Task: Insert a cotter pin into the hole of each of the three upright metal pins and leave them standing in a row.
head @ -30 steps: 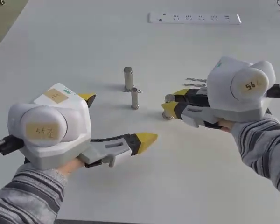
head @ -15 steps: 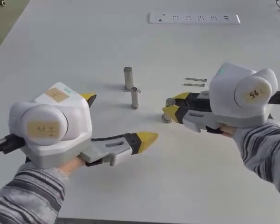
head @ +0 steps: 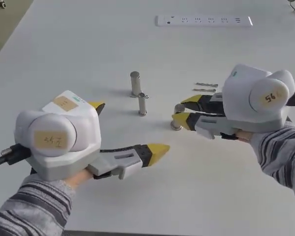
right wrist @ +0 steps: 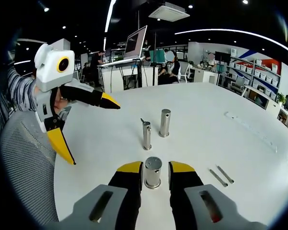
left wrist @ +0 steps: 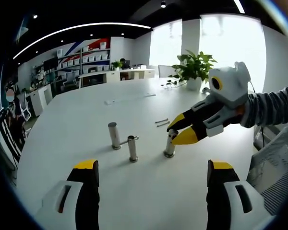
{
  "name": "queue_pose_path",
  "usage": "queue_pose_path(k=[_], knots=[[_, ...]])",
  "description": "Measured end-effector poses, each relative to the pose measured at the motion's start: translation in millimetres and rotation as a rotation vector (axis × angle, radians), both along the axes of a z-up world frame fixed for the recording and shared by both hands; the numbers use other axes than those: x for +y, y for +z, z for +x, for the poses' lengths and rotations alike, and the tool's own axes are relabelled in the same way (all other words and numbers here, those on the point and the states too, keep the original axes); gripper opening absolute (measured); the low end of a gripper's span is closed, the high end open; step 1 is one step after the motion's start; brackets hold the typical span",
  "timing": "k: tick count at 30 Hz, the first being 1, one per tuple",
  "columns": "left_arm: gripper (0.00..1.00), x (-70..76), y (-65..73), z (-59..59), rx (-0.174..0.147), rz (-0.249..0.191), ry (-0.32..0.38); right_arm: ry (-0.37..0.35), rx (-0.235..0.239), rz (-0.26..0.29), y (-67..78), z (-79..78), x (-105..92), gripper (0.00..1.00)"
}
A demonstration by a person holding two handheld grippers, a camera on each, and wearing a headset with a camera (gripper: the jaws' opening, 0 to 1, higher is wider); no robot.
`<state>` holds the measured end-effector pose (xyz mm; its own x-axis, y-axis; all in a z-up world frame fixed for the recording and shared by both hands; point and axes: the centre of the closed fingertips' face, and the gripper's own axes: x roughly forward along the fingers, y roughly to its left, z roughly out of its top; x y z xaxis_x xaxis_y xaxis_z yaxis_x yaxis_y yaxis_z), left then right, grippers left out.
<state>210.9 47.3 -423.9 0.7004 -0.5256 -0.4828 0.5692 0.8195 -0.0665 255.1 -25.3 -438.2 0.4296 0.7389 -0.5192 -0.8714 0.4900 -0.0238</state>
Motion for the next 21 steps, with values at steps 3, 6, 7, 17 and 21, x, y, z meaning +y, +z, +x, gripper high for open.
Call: queue_pose_path(k=[3,6,7,17,21], knots=[[0.93,0.5,0.4,0.2,0.001,-0.003,0.004,0.005,0.018,-0.008,2.8,-2.3,-5.4,0.22],[0.93,1.8,1.2,0.1,0.004,-0.011,0.011,0.017,0.03,-0.009,7.2,-5.4,-12.2,0.24],[0.93,2.2,1.5,0.2,0.004,-0.013,0.013,0.028,0.03,-0.011,9.4,-7.1,-14.7,0.25],[0.93,3.2,6.5,0.4,-0.004,-0.015,0.019,0.042,0.041,-0.108,15.4,5.7,-43.0,0.26],[0.93,2.6,7.0,0.5,-0.004,-0.01,0.014,0.048,0.06,-0.14,12.7,15.3,-49.6,0.25]])
